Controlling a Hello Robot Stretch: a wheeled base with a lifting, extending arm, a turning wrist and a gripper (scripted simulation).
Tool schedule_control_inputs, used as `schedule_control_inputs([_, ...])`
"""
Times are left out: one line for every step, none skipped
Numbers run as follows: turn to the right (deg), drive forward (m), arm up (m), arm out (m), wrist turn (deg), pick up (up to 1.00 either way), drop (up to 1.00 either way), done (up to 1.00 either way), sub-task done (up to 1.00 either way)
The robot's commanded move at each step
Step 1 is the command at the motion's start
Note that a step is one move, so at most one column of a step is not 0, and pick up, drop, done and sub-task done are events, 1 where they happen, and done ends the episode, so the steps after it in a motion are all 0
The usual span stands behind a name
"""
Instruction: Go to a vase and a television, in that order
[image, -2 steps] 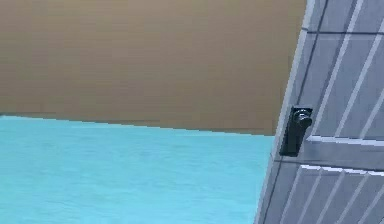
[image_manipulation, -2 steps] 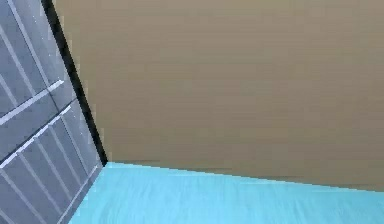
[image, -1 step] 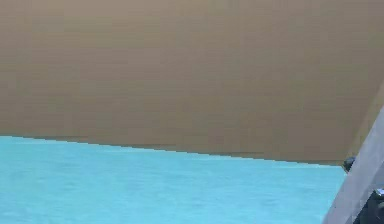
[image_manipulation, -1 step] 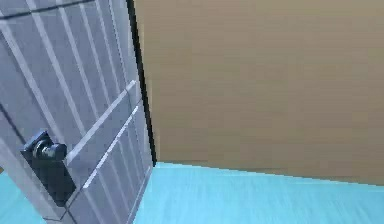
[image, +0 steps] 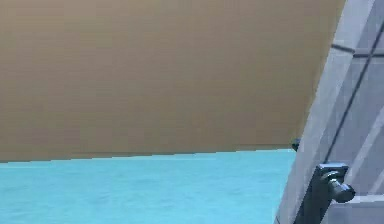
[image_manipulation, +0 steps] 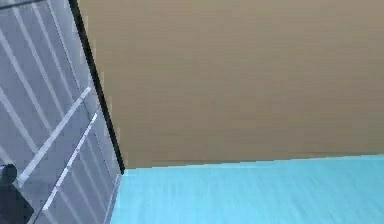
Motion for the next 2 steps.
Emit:
schedule_control_inputs([0.0,0.70,0.00,0.00,0.0,0.00,0.00,0.00,0.00])
schedule_control_inputs([36.0,0.00,0.00,0.00,0.0,0.00,0.00,0.00,0.00])
